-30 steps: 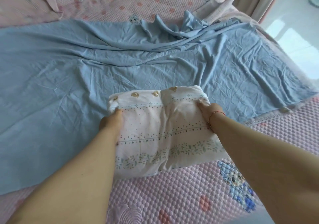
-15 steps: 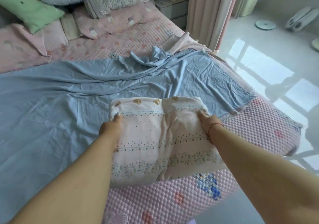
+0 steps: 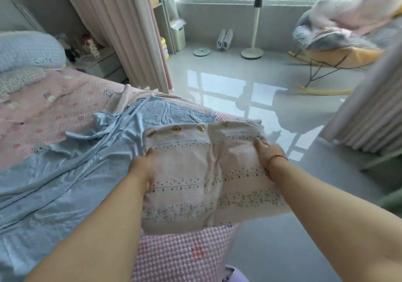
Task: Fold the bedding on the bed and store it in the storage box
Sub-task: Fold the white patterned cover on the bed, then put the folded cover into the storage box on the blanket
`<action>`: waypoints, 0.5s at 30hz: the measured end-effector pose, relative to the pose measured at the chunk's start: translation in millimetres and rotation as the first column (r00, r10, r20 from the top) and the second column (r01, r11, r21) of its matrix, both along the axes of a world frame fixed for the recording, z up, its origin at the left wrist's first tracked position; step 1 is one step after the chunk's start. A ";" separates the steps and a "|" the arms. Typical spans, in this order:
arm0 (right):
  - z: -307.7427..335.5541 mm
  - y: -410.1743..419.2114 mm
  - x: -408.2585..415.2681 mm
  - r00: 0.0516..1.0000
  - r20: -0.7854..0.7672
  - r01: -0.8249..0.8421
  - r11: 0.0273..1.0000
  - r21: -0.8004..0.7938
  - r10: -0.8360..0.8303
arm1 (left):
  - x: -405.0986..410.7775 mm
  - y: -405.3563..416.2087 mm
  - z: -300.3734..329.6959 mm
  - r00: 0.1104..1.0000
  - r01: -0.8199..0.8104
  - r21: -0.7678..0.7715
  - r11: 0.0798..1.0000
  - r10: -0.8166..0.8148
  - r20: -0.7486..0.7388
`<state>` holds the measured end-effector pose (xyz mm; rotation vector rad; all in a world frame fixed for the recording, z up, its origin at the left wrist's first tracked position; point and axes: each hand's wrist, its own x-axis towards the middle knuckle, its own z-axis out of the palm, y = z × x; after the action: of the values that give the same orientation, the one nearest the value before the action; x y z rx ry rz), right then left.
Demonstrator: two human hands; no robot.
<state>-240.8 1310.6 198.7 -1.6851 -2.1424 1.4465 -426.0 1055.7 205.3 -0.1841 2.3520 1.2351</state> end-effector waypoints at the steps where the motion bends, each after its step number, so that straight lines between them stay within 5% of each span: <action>1: 2.7 6.4 20.6 0.999 -0.015 0.043 0.999 0.017 -0.043 | 6.5 15.0 3.4 0.999 0.051 0.024 0.998 -0.051 -0.014; 7: 9.1 30.7 166.0 0.917 -0.020 0.400 0.916 0.022 -0.399 | 72.6 112.5 9.0 0.925 0.378 0.134 0.916 -0.379 -0.017; 15: -7.4 49.5 360.3 0.638 -0.001 0.770 0.638 -0.015 -0.770 | 225.8 252.5 9.2 0.662 0.749 0.048 0.661 -0.747 -0.061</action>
<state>119.5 1360.1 191.3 -2.1750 -1.0842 1.1555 -200.3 1308.2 214.5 0.7820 2.0301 0.8757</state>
